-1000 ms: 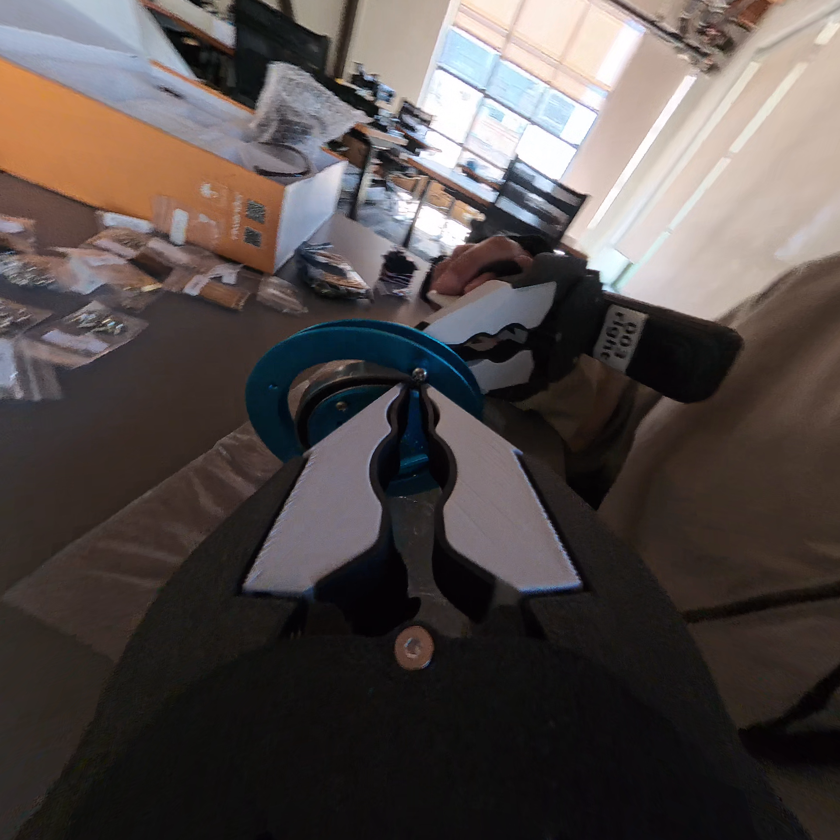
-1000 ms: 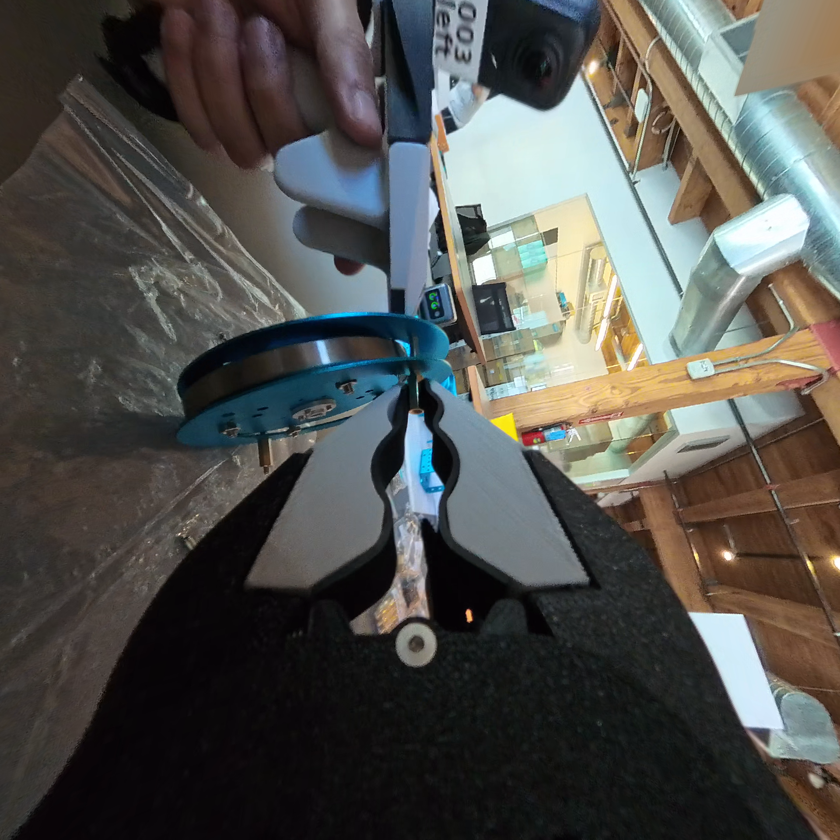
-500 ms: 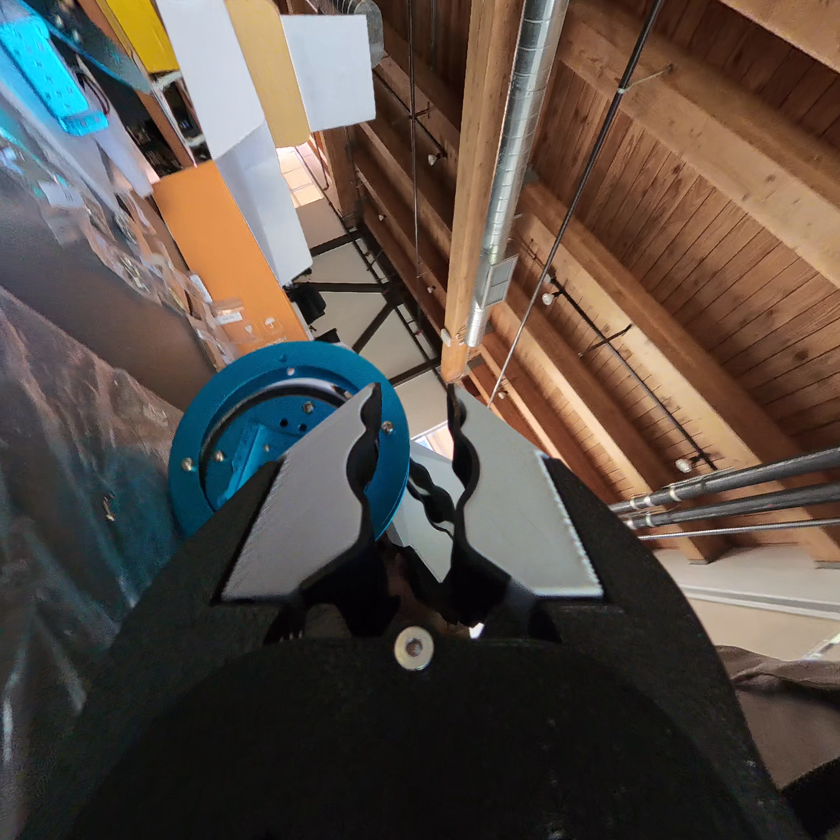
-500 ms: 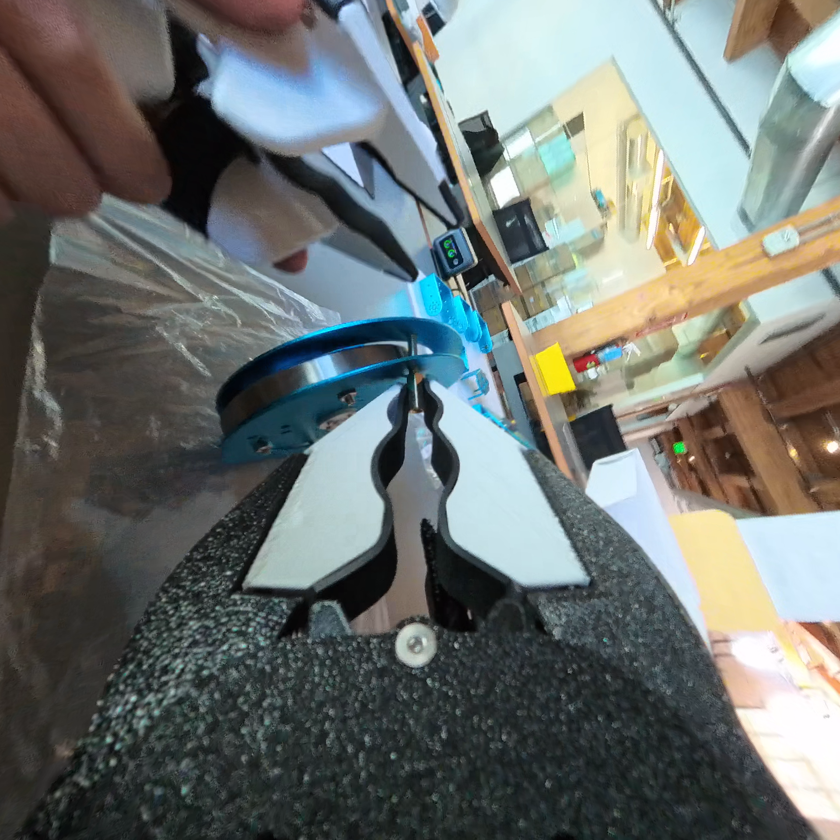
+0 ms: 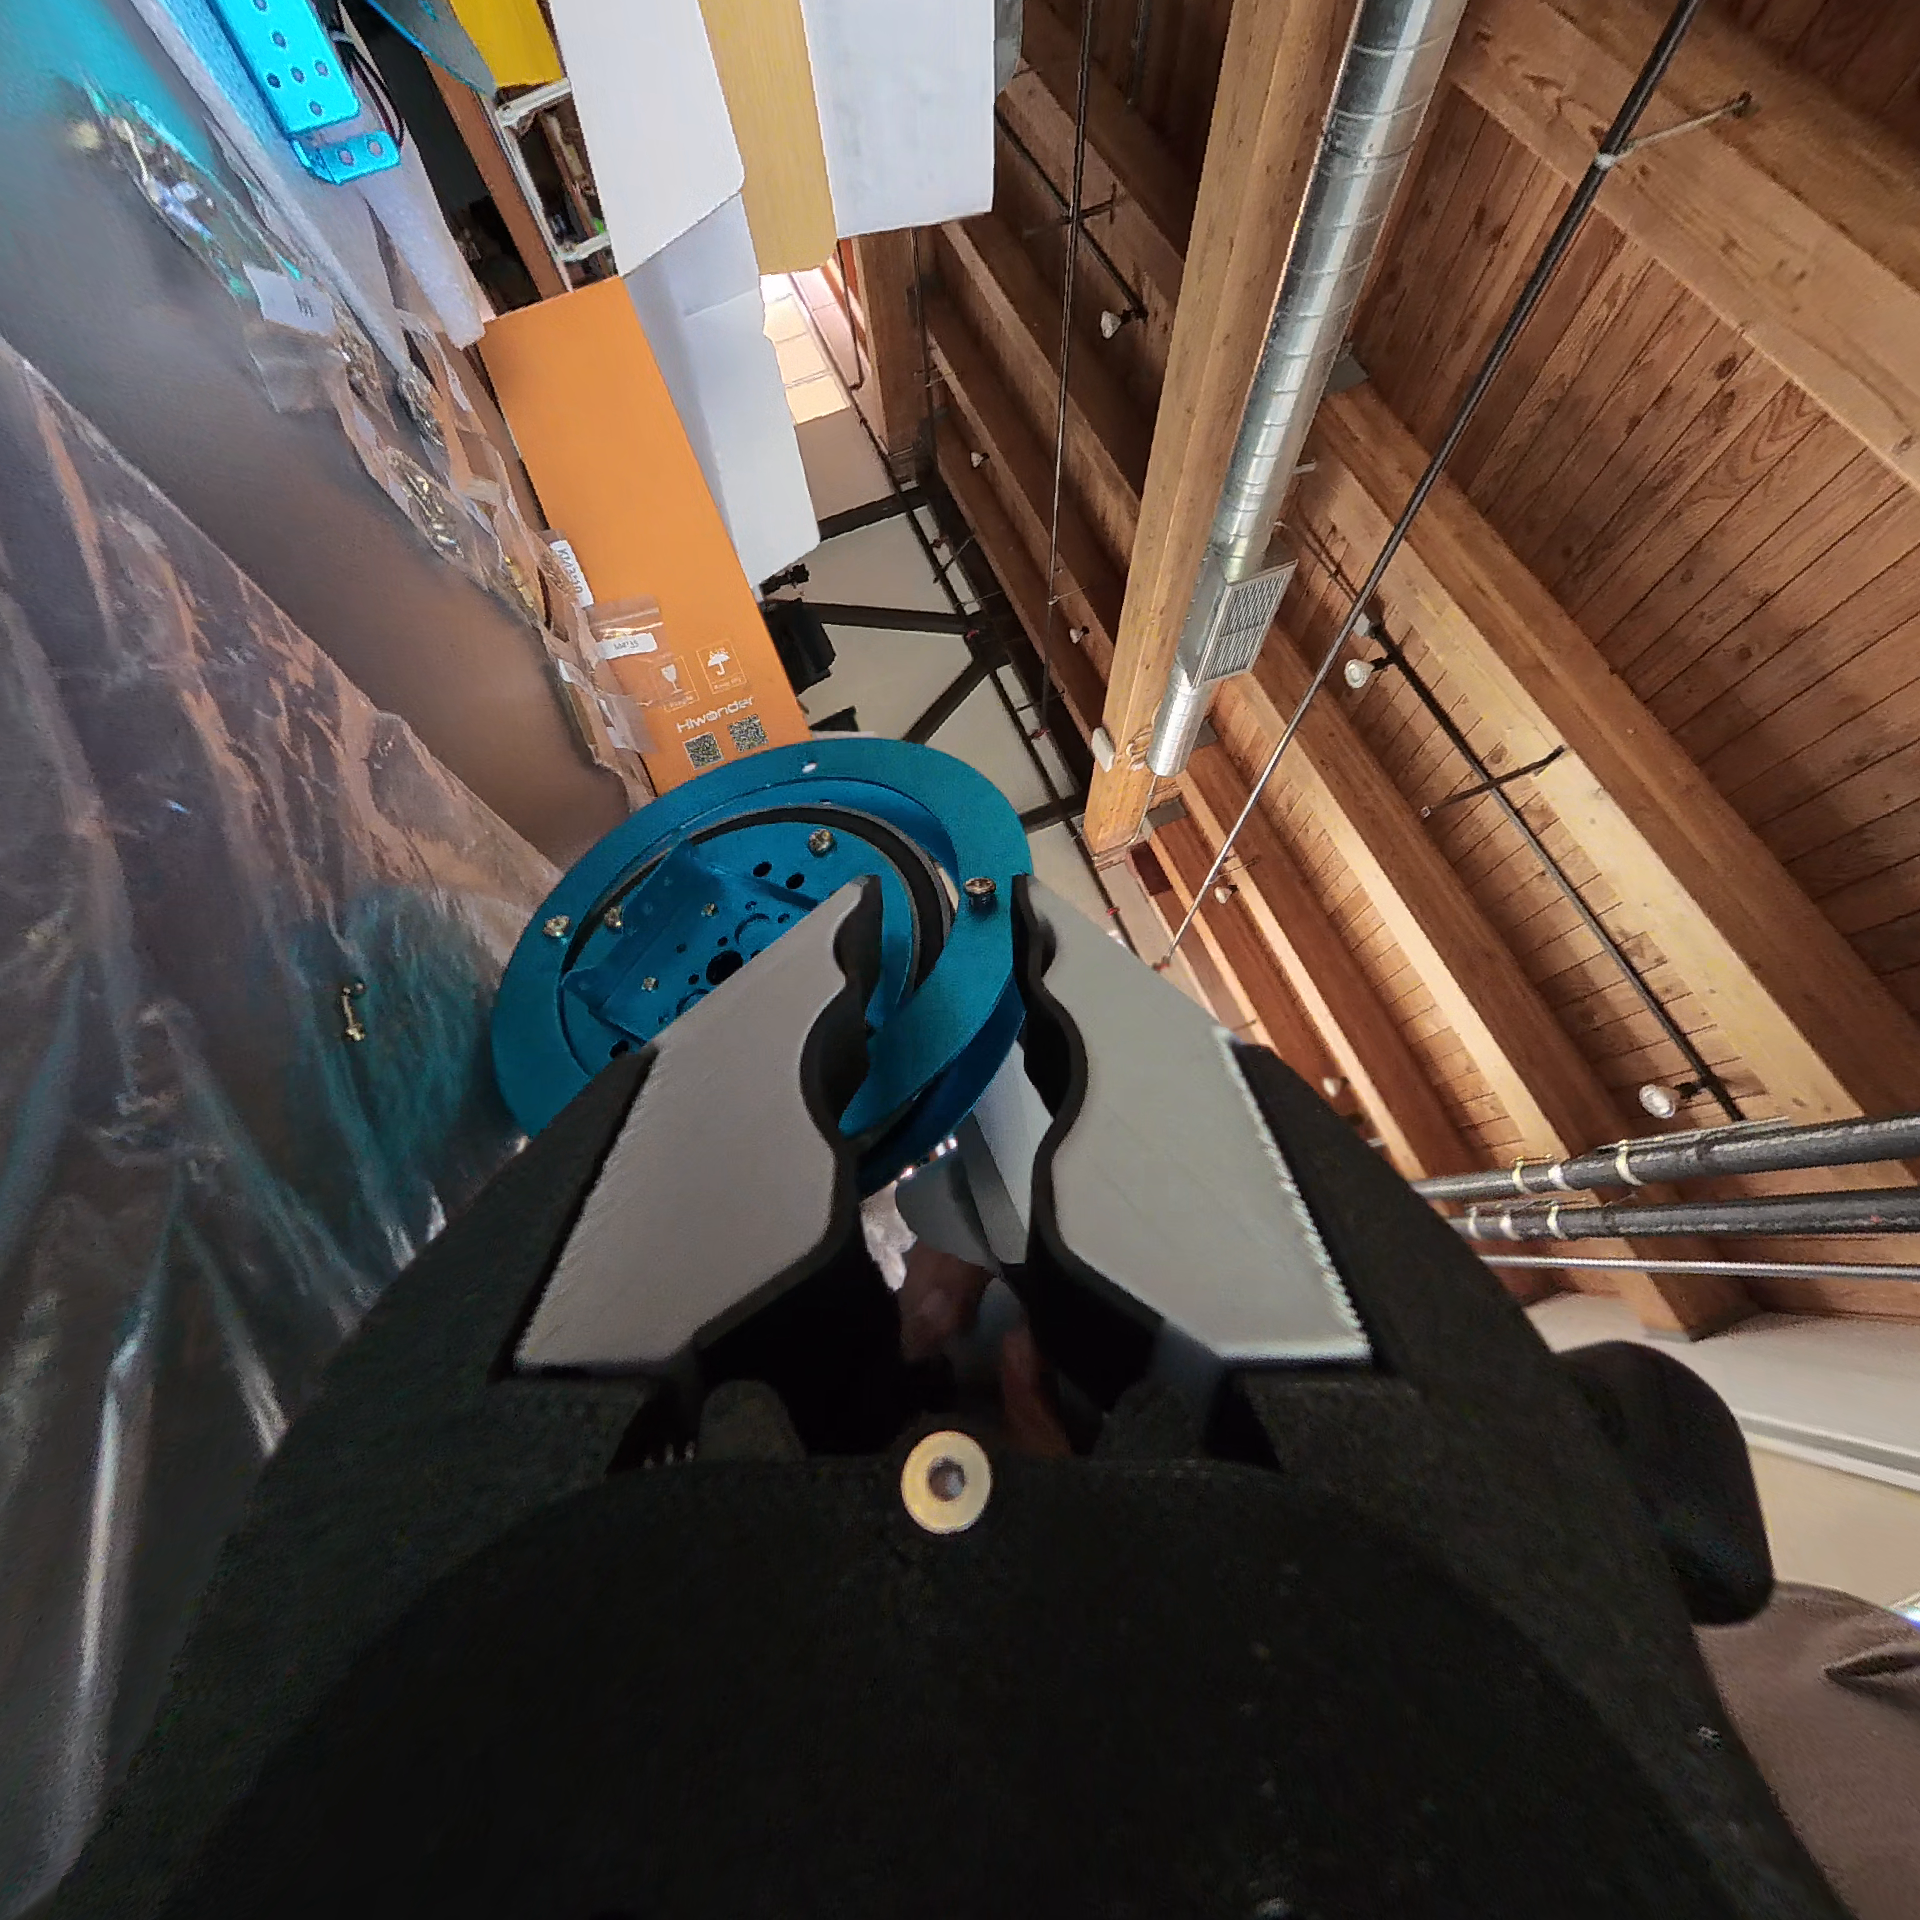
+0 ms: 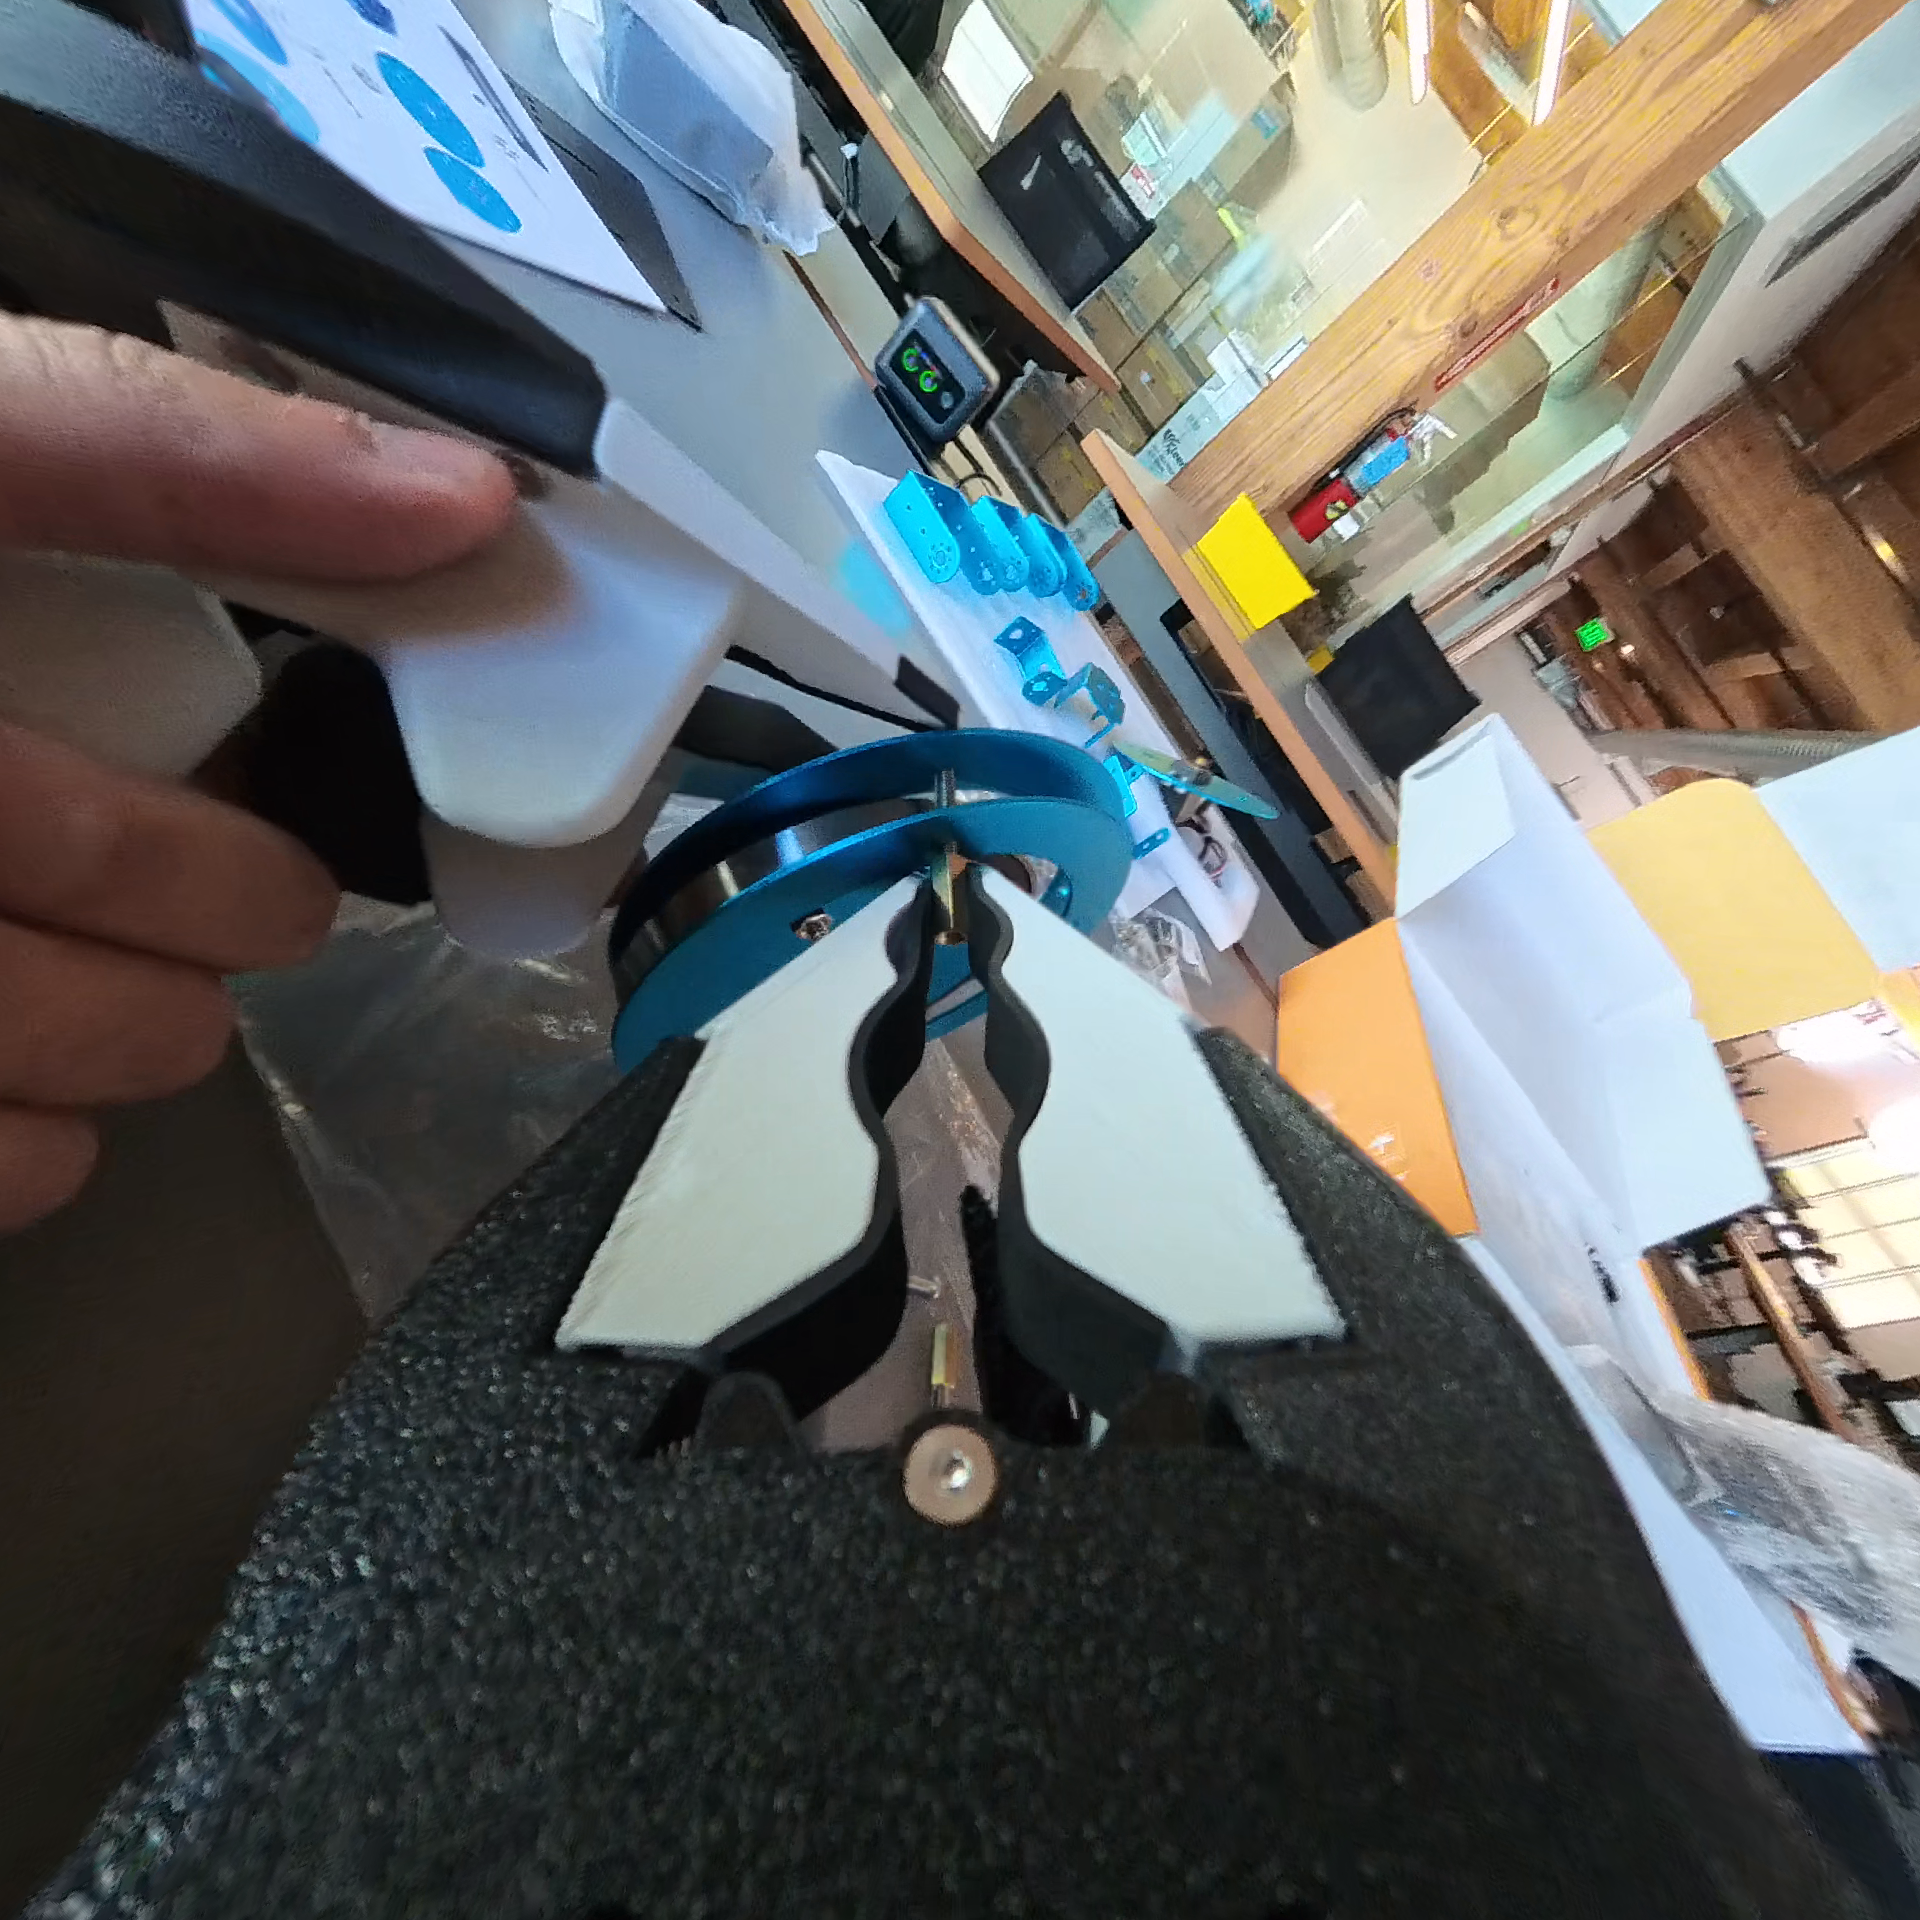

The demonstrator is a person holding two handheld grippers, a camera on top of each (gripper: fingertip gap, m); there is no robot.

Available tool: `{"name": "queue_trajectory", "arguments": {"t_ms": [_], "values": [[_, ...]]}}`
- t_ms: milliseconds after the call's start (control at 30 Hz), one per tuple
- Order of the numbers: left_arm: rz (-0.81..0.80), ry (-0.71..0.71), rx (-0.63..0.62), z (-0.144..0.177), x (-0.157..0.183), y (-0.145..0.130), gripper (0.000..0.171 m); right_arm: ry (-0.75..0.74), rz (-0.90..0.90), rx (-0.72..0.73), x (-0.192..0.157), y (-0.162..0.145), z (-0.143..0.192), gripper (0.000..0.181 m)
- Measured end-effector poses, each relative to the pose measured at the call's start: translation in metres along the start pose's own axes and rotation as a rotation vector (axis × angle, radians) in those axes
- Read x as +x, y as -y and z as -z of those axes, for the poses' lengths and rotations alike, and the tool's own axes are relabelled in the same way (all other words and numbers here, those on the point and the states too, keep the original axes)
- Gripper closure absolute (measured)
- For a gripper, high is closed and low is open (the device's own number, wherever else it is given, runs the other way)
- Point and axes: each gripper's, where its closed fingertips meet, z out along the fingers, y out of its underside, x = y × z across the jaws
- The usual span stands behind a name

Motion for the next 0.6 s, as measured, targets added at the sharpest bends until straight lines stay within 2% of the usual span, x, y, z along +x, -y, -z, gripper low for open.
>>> {"name": "queue_trajectory", "arguments": {"t_ms": [67, 200, 300, 400, 533, 600], "values": [[-0.035, 0.01, -0.019, 0.0, 0.002, 0.003, 0.155, -0.018, 0.042, 0.0, -0.001, 0.002, -0.002, 0.177], [-0.072, 0.038, -0.073, -0.001, -0.001, 0.006, 0.154, 0.006, 0.098, 0.035, -0.003, 0.004, -0.004, 0.177], [-0.046, 0.039, -0.121, -0.005, -0.007, 0.008, 0.15, 0.085, 0.13, 0.068, -0.001, 0.003, -0.007, 0.177], [-0.089, 0.038, -0.176, -0.007, -0.008, 0.01, 0.149, 0.212, 0.072, 0.073, 0.001, 0.001, -0.011, 0.177], [-0.314, 0.049, -0.286, -0.006, -0.009, 0.015, 0.149, 0.37, 0.013, 0.077, 0.002, -0.002, -0.012, 0.177], [-0.482, 0.066, -0.39, -0.003, -0.012, 0.017, 0.15, 0.415, 0.015, 0.095, 0.001, -0.002, -0.011, 0.177]]}}
